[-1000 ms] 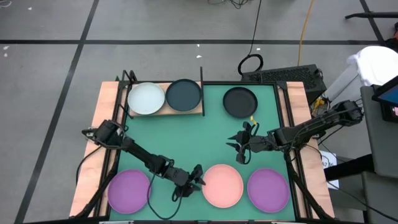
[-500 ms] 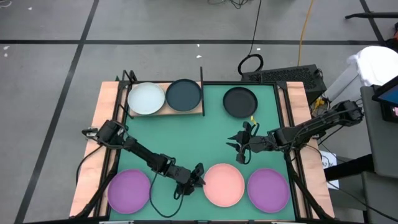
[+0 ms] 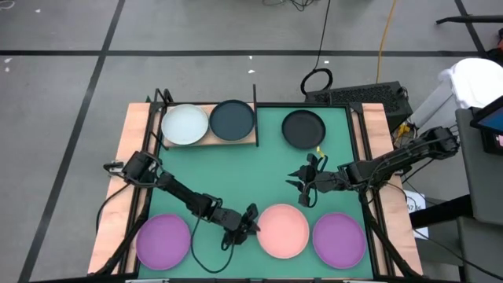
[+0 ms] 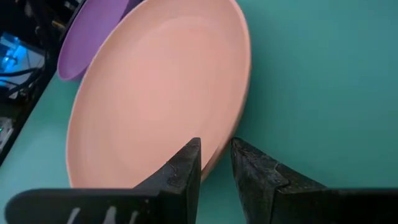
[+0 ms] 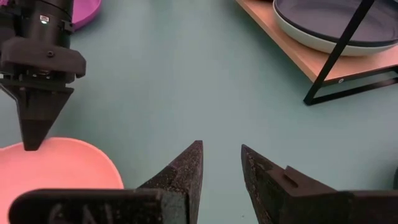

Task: Place and stack plates onto a shelf
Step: Stack the pink plate on top of the gray plate on the shelf

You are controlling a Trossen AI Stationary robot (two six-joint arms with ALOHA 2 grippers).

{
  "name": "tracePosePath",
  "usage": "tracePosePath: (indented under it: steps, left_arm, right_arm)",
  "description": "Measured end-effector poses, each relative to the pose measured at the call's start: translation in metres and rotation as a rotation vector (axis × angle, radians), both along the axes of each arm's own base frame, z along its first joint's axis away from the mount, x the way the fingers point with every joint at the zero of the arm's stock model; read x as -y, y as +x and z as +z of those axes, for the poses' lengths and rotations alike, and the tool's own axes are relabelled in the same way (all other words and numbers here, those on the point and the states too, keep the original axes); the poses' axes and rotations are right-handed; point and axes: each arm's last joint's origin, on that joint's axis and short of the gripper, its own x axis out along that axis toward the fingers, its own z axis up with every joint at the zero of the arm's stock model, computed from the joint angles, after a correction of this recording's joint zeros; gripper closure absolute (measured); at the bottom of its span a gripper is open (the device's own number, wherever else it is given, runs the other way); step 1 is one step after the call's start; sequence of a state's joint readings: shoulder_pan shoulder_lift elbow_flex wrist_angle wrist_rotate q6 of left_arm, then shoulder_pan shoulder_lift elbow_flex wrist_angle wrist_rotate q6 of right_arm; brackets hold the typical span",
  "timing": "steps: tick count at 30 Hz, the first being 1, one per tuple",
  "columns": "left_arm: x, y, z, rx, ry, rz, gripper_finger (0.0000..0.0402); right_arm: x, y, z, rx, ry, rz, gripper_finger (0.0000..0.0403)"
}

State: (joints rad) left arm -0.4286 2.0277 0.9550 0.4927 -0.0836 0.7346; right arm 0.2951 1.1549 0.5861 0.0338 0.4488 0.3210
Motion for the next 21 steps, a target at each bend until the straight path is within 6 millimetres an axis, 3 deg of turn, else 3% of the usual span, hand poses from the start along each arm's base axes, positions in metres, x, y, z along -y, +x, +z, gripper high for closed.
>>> tracePosePath:
  steps: [13,21]
  left_arm:
    - [-0.004,-0.002,0.012,0.022,0.068,0.113,0.031]
    - [0.008,-0.008,0.025,0.065,0.108,-0.013,0.0309]
  right_arm:
    - [0.0,0.0,0.0,-0.005,-0.013,0.008,0.031]
    - [0.0,0.0,0.0,-0.003,-0.025,-0.003,0.031]
